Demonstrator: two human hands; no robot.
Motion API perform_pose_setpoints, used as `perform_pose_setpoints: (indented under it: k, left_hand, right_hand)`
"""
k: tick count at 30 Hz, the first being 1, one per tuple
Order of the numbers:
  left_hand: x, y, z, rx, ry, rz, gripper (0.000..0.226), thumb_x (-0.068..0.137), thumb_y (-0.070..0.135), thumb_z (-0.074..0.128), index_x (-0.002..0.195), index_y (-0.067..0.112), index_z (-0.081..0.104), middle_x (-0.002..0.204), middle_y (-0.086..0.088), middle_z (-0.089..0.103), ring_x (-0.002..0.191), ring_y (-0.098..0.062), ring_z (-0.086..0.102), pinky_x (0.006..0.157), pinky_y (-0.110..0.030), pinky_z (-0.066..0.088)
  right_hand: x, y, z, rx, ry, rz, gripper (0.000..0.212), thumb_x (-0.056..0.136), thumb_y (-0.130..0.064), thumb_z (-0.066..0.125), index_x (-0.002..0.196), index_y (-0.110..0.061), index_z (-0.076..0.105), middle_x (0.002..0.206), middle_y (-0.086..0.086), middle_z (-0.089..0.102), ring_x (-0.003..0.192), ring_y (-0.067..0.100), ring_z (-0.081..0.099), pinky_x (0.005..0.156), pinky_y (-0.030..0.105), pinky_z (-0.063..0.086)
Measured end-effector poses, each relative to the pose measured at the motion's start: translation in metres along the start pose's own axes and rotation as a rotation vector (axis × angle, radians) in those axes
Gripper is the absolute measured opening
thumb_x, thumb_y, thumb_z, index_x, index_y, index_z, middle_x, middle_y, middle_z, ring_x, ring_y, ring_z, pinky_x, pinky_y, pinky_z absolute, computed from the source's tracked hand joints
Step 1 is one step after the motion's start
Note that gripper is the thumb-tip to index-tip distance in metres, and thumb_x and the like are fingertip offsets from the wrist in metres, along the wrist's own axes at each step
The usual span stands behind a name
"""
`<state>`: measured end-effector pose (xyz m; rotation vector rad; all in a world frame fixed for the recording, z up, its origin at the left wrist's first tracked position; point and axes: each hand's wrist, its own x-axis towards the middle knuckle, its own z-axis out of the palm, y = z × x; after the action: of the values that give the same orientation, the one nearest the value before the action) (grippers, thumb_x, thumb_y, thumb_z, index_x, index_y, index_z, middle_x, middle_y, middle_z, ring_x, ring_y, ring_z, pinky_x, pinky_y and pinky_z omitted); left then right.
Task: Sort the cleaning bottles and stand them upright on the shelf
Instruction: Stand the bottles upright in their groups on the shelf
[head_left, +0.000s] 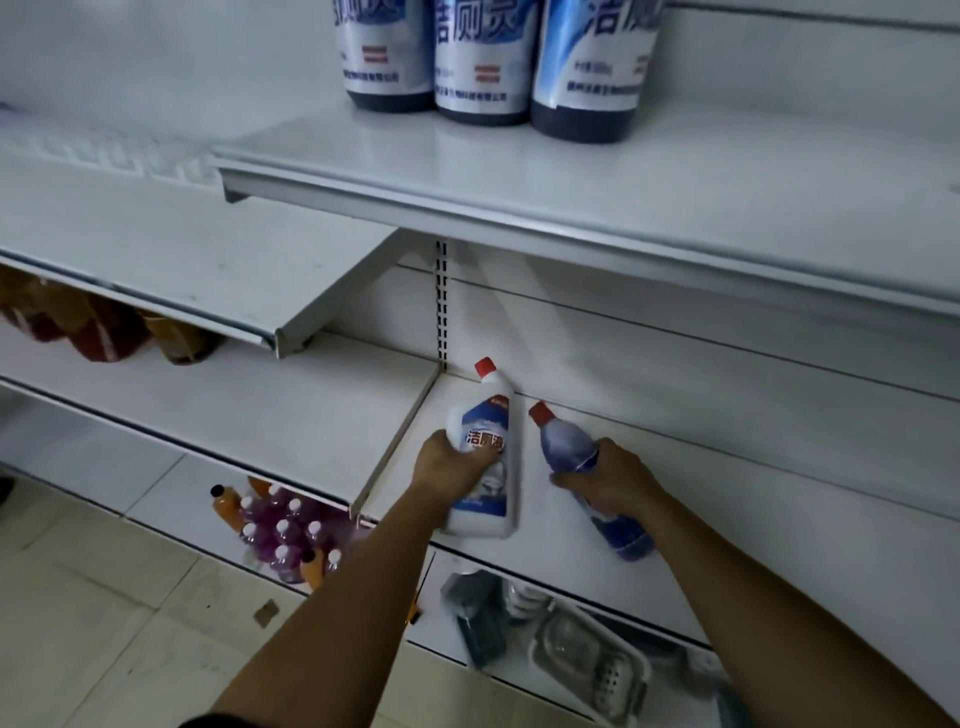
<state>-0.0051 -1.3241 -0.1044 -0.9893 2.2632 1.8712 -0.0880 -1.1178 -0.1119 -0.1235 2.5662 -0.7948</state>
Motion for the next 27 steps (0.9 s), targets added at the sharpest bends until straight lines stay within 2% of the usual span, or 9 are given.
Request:
perform_pose_setpoints:
  k: [3, 5, 8, 10, 14, 17, 20, 24, 27]
  left_hand:
    - [-0.037, 0.009, 0.014, -0.073, -0.019, 0.092, 0.026, 0.084, 0.035, 0.076, 0.097, 0.022, 0.058, 0.097, -0.008, 0.072, 0.078, -0.021, 0.072, 0.063, -0.03, 0.058]
    - [-0.064, 0.017, 0.023, -0.115, -0.009, 0.162, 0.022, 0.085, 0.033, 0.075, 0.096, 0.023, 0.058, 0.097, -0.009, 0.073, 0.077, -0.021, 0.073, 0.061, -0.029, 0.058]
    - [-0.112, 0.028, 0.036, -0.146, 0.004, 0.233, 0.022, 0.087, 0.035, 0.073, 0.099, 0.021, 0.06, 0.096, -0.008, 0.074, 0.077, -0.02, 0.074, 0.06, -0.027, 0.058]
    - [-0.144, 0.033, 0.045, -0.142, 0.024, 0.28, 0.019, 0.087, 0.032, 0.072, 0.098, 0.022, 0.061, 0.094, -0.006, 0.074, 0.077, -0.019, 0.074, 0.061, -0.028, 0.059]
    - [-0.209, 0.048, 0.06, -0.115, 0.023, 0.382, 0.011, 0.088, 0.025, 0.07, 0.094, 0.024, 0.061, 0.091, -0.005, 0.075, 0.076, -0.02, 0.074, 0.067, -0.034, 0.062]
    - [-0.256, 0.063, 0.069, -0.138, 0.008, 0.452, 0.012, 0.088, 0.021, 0.07, 0.093, 0.024, 0.059, 0.087, -0.004, 0.074, 0.074, -0.021, 0.075, 0.062, -0.031, 0.061]
    - [-0.297, 0.077, 0.076, -0.181, -0.035, 0.487, 0.017, 0.089, 0.02, 0.07, 0.099, 0.023, 0.058, 0.088, -0.006, 0.074, 0.072, -0.019, 0.075, 0.056, -0.028, 0.059]
    - [-0.336, 0.093, 0.093, -0.333, -0.104, 0.419, 0.012, 0.091, 0.024, 0.067, 0.099, 0.016, 0.062, 0.088, -0.011, 0.077, 0.075, -0.027, 0.075, 0.066, -0.039, 0.061]
    - [-0.356, 0.099, 0.104, -0.455, -0.152, 0.345, 0.016, 0.092, 0.023, 0.066, 0.1, 0.01, 0.064, 0.087, -0.015, 0.077, 0.072, -0.029, 0.074, 0.064, -0.04, 0.062]
  right_hand:
    - [-0.027, 0.008, -0.006, 0.396, -0.016, 0.068, 0.051, 0.073, -0.052, 0.077, 0.105, -0.014, 0.063, 0.093, 0.009, 0.073, 0.083, 0.027, 0.07, 0.085, 0.043, 0.057]
    - [-0.052, 0.013, -0.013, 0.573, -0.067, 0.094, 0.046, 0.078, -0.046, 0.074, 0.103, -0.009, 0.064, 0.089, 0.014, 0.073, 0.08, 0.031, 0.071, 0.082, 0.043, 0.058]
    - [-0.102, 0.02, -0.031, 0.789, -0.166, -0.011, 0.017, 0.088, -0.019, 0.064, 0.099, -0.006, 0.064, 0.086, 0.015, 0.069, 0.075, 0.028, 0.067, 0.075, 0.038, 0.056]
    - [-0.136, 0.029, -0.044, 0.845, -0.157, -0.101, 0.011, 0.089, -0.013, 0.063, 0.099, -0.009, 0.063, 0.086, 0.014, 0.07, 0.074, 0.025, 0.067, 0.071, 0.035, 0.055]
    - [-0.199, 0.047, -0.07, 0.986, -0.099, -0.207, 0.034, 0.087, -0.019, 0.069, 0.117, -0.011, 0.056, 0.089, 0.012, 0.072, 0.074, 0.025, 0.071, 0.067, 0.037, 0.056]
    - [-0.24, 0.06, -0.093, 1.057, -0.076, -0.284, 0.039, 0.087, -0.016, 0.068, 0.122, -0.011, 0.052, 0.093, 0.016, 0.071, 0.073, 0.027, 0.07, 0.065, 0.037, 0.056]
    - [-0.278, 0.07, -0.114, 1.036, 0.001, -0.367, 0.041, 0.084, -0.016, 0.073, 0.12, -0.02, 0.054, 0.101, 0.018, 0.071, 0.08, 0.032, 0.071, 0.074, 0.043, 0.057]
    - [-0.323, 0.075, -0.142, 1.035, 0.126, -0.463, 0.052, 0.069, -0.026, 0.078, 0.116, -0.025, 0.056, 0.106, 0.014, 0.07, 0.089, 0.032, 0.071, 0.08, 0.046, 0.059]
    - [-0.35, 0.077, -0.166, 1.058, 0.198, -0.523, 0.063, 0.061, -0.032, 0.081, 0.118, -0.021, 0.056, 0.105, 0.016, 0.069, 0.087, 0.033, 0.07, 0.078, 0.047, 0.058]
